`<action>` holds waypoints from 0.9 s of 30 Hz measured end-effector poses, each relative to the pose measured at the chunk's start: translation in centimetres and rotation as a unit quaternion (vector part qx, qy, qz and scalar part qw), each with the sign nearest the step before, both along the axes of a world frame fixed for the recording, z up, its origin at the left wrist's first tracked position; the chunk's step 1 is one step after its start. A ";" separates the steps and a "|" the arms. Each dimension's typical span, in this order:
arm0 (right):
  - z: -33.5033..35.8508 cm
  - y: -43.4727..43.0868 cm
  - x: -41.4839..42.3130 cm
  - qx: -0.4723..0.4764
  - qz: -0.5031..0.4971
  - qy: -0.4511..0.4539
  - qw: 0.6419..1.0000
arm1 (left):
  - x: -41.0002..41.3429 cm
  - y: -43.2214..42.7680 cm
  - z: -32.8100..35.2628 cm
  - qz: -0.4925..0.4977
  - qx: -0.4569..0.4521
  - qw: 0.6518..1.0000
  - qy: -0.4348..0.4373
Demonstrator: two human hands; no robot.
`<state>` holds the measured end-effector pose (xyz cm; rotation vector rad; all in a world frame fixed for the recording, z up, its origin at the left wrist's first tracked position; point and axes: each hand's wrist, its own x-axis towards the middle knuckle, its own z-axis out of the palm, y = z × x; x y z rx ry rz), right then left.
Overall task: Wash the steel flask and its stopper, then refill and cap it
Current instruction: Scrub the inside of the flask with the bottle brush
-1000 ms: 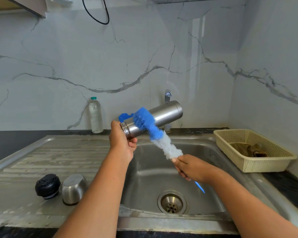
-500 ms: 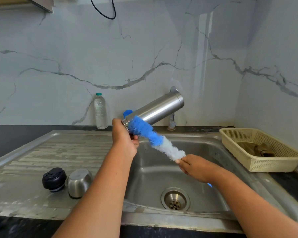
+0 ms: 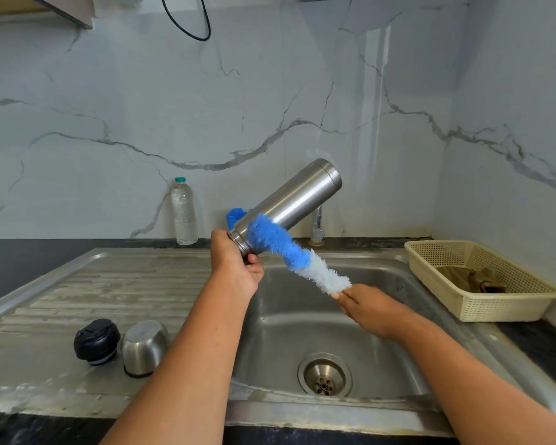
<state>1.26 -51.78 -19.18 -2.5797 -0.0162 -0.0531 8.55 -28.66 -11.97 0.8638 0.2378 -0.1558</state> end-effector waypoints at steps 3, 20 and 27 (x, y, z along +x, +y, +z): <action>-0.1 0.4 0.4 -0.001 0.005 0.003 1.000 | 0.0 -0.2 0.0 -0.001 -0.006 1.000 -0.001; 0.3 -2.2 -0.4 0.031 -0.031 -0.004 0.999 | 0.6 0.4 -0.3 0.018 0.033 0.999 -0.022; 0.1 -1.9 0.0 0.064 -0.025 -0.011 0.998 | 0.4 0.7 -0.1 0.017 0.025 0.999 -0.026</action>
